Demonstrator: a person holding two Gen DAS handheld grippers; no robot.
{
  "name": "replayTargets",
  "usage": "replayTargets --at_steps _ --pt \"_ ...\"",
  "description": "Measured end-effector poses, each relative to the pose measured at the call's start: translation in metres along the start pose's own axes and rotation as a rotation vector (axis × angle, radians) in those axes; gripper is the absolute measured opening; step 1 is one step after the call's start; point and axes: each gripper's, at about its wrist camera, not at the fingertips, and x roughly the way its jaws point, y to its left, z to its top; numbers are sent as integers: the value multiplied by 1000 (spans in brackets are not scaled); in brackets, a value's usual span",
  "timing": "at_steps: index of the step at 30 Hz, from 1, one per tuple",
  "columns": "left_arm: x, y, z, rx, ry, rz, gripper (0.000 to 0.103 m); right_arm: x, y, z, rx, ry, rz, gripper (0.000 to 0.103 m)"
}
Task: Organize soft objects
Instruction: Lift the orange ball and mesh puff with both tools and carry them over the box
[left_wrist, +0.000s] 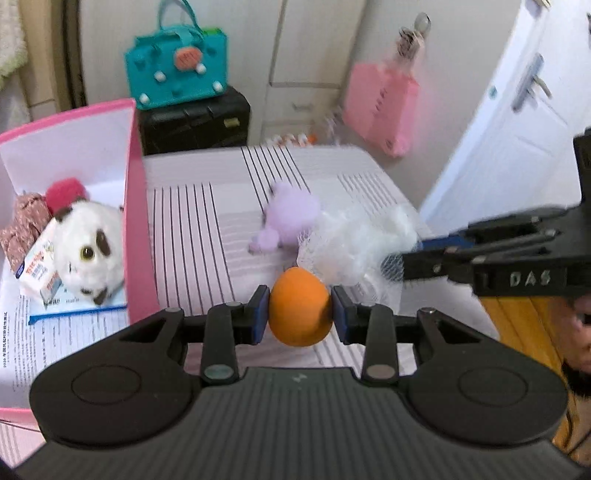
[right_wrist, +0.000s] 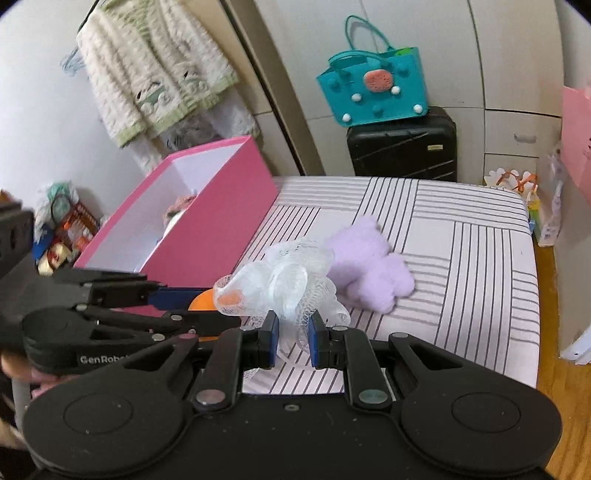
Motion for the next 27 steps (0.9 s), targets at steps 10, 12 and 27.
replayTargets --at_steps 10,12,27 --pt "-34 8 -11 74 89 -76 34 -16 29 -11 -41 35 25 20" --pt "-43 8 -13 86 88 -80 34 -19 35 -13 -58 39 22 19" --pt "-104 14 -35 146 57 -86 35 -42 79 -17 -76 63 112 19"
